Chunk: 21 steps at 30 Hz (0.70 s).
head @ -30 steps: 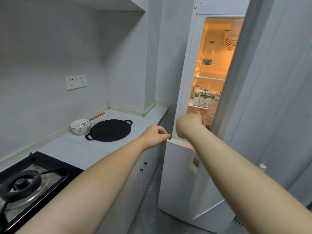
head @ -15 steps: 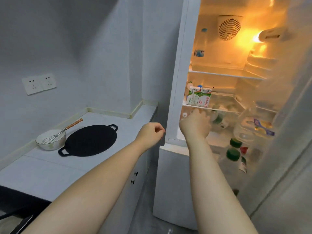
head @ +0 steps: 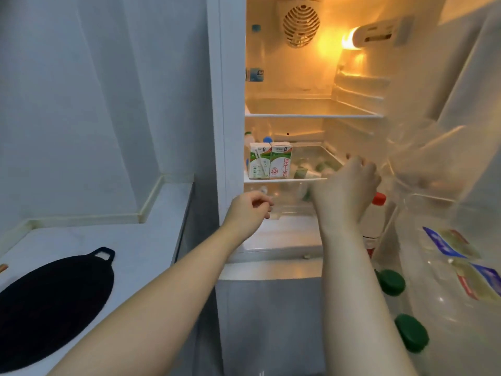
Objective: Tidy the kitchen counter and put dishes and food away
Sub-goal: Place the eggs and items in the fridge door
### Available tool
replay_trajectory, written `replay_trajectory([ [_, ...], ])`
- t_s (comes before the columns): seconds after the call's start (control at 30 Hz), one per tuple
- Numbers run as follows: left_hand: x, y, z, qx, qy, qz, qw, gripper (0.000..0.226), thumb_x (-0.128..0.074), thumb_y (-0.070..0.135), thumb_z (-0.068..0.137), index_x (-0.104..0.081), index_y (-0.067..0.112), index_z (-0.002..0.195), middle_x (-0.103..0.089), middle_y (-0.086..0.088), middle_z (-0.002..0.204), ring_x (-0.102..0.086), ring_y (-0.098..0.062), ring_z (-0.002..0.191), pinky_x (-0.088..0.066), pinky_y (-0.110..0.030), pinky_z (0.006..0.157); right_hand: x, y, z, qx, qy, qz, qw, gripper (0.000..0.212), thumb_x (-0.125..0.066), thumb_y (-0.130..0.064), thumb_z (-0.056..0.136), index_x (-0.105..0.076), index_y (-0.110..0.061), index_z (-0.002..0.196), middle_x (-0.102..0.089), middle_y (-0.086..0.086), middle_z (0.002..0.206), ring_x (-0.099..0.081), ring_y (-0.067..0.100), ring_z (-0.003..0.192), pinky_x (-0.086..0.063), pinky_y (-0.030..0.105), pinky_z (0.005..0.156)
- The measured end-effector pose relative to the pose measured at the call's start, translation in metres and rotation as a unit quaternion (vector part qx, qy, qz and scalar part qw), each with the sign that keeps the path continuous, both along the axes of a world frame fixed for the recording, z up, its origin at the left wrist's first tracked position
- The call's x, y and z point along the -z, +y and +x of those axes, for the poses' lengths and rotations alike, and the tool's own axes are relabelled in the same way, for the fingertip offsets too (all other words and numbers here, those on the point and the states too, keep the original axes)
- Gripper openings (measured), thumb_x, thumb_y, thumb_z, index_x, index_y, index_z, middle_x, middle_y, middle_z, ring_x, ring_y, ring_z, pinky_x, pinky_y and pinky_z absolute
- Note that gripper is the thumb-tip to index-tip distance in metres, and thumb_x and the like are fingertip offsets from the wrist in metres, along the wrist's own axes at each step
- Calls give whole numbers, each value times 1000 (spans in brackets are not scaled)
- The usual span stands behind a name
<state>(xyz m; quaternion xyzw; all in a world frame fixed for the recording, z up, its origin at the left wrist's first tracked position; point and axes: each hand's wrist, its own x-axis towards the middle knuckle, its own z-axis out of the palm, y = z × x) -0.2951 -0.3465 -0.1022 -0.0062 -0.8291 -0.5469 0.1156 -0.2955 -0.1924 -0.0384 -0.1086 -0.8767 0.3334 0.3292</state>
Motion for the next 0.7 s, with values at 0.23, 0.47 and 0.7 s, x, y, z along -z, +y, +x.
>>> replay_trajectory([
  [0.23,-22,48,-87,108,14,27,994,30,-50,0,90,-65,23,78,-67,-4,84,-66,-19,78,-53,-30,71,-7,25,-24,43,73,-5,996,63,-52,-6,82,-32,-4,141,-39,18,140,-32,34,131,-28,37,107],
  [0.47,-60,120,-147,202,13,152,967,21,-45,0,93,-66,5,96,-66,-7,80,-63,-16,72,-54,-30,70,-10,56,-49,158,116,67,978,53,-65,-7,65,-59,-3,117,-59,22,108,-52,43,94,-36,41,81],
  [0.7,-89,184,-180,290,66,234,926,21,-48,2,91,-64,15,92,-65,1,84,-63,-12,76,-53,-26,68,-19,61,-50,260,121,100,953,52,-33,-19,69,-60,-5,110,-59,17,103,-50,37,91,-45,45,75],
])
